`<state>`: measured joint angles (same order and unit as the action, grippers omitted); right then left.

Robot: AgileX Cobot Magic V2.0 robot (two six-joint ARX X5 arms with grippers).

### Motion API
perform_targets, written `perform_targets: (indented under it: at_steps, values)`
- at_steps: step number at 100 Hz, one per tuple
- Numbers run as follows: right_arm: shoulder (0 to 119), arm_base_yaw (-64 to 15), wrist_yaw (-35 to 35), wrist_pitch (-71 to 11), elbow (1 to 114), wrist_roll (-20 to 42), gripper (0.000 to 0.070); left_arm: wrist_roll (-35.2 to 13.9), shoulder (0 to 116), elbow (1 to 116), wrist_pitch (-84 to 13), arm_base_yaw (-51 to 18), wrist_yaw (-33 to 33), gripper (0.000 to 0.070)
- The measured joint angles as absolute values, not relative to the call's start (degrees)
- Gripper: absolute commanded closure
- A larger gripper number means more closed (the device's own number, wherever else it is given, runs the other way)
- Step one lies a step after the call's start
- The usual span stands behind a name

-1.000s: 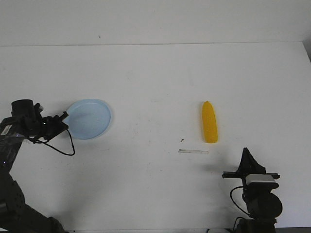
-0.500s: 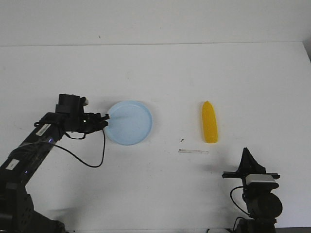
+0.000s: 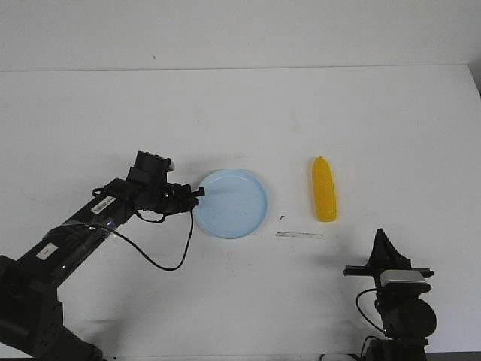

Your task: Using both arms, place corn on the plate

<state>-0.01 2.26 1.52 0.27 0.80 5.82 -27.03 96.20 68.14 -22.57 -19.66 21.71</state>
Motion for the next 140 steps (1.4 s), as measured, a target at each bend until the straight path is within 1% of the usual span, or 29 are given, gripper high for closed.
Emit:
perform_targets:
  at_steps: [25, 28, 35, 40, 72, 89, 102, 110, 118, 131, 140]
  values:
    - [-0.01, 2.26, 1.52, 0.25, 0.80, 5.82, 0.0691, -27.40, 98.19, 68.14, -22.41, -20.27, 21.12, 0.0690]
    - [-0.01, 2.26, 1.52, 0.27, 0.80, 5.82, 0.0691, -27.42, 98.19, 68.14, -22.28, -20.56, 21.12, 0.0659]
    - [-0.01, 2.26, 1.52, 0.27, 0.80, 5.82, 0.0691, -27.49, 98.19, 68.14, -22.17, -20.93, 21.15, 0.0534]
    - [-0.01, 2.26, 1.52, 0.27, 0.80, 5.82, 0.0691, -27.59, 98.19, 68.14, -22.09, -21.06, 21.32, 0.0490]
    - [-0.01, 2.26, 1.52, 0.25, 0.80, 5.82, 0.0691, -27.51, 97.14, 68.12, -21.87, -20.88, 21.28, 0.0492]
    - [-0.01, 2.26, 1.52, 0.25, 0.80, 5.82, 0.0691, -25.91, 90.13, 68.12, -21.39, -20.12, 20.16, 0.0495]
    - [-0.01, 2.26, 1.52, 0.27, 0.80, 5.82, 0.0691, -25.34, 84.55, 67.94, -19.57, -17.32, 18.35, 0.0501]
    - [-0.01, 2.26, 1.52, 0.25, 0.80, 5.82, 0.0691, -25.02, 81.25, 65.54, -15.44, -15.11, 17.98, 0.0508]
    - [-0.01, 2.26, 1.52, 0.27, 0.80, 5.82, 0.0691, -24.40, 77.49, 61.25, -10.48, -12.95, 16.82, 0.0542]
    - [-0.01, 2.26, 1.52, 0.25, 0.80, 5.82, 0.0691, -20.36, 70.65, 52.90, -0.71, -10.83, 12.97, 0.0553]
    - [-0.01, 2.26, 1.52, 0.27, 0.80, 5.82, 0.0691, -16.73, 64.99, 47.09, 5.78, -9.74, 10.24, 0.0650]
